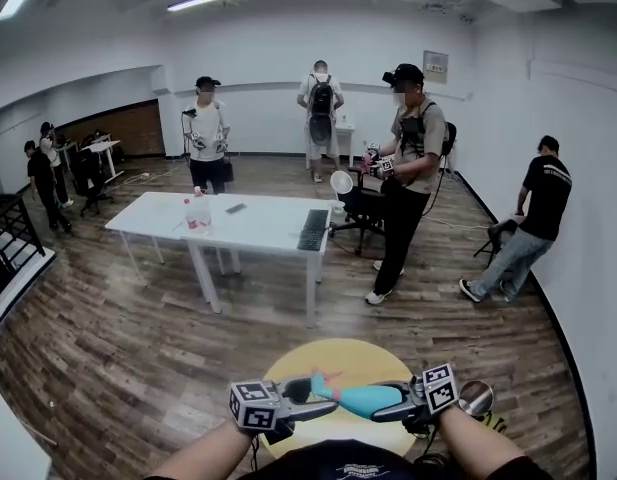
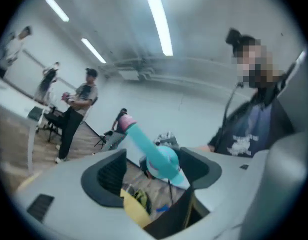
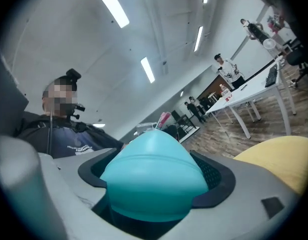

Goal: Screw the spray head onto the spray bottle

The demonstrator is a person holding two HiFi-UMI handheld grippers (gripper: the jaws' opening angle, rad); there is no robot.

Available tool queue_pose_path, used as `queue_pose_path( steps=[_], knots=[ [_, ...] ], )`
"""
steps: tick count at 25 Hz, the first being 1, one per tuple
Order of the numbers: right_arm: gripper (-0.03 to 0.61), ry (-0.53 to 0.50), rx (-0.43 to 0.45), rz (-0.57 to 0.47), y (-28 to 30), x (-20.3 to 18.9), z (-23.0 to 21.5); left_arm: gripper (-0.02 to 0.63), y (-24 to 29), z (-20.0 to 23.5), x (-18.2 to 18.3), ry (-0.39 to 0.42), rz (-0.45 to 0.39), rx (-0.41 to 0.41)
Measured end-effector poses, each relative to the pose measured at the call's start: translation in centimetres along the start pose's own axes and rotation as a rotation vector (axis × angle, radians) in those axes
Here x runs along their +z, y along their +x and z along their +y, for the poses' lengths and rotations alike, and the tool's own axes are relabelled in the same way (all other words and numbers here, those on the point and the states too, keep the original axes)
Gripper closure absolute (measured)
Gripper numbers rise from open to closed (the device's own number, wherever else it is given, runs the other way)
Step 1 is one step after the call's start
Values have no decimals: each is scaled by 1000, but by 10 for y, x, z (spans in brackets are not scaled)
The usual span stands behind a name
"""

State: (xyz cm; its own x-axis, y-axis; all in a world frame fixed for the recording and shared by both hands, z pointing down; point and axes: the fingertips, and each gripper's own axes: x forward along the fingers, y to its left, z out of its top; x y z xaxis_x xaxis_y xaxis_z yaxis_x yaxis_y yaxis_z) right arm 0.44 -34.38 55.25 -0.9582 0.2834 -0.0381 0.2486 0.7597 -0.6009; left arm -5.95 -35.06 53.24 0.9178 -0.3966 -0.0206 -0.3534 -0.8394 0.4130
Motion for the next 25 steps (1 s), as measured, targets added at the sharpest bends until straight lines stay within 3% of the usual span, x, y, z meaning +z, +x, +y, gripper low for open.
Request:
queue_pose_path(
  steps=[2,4,5,7,9,11,14,16,22,25],
  knots=[
    [112,36,-30,-93,-10,8,-11,215,-43,34,17,-281,-275,87],
    [112,65,-75,-135,-20,7,-23,215,-95,70,16,-513,-511,165],
    [110,73,-92,-131,-24,4,-26,215,-115,82,13,-574,-579,185],
    [110,75,-101,-95,-25,-4,-27,215,-132,88,8,-593,-598,188],
    [110,60,-86,-41,-17,-9,-22,213,-112,71,13,-519,-496,129],
    [110,38,-55,18,-2,-11,-14,213,-70,42,15,-400,-311,43],
    [110,12,15,97,22,-12,0,228,-5,-5,-9,-89,61,-84],
    [109,-19,50,148,26,-20,9,361,16,-31,-24,134,238,-140],
    [112,-66,84,245,12,-45,23,373,29,-52,-40,394,371,-200],
    [112,-62,85,233,11,-46,26,373,30,-55,-40,398,363,-212]
  ],
)
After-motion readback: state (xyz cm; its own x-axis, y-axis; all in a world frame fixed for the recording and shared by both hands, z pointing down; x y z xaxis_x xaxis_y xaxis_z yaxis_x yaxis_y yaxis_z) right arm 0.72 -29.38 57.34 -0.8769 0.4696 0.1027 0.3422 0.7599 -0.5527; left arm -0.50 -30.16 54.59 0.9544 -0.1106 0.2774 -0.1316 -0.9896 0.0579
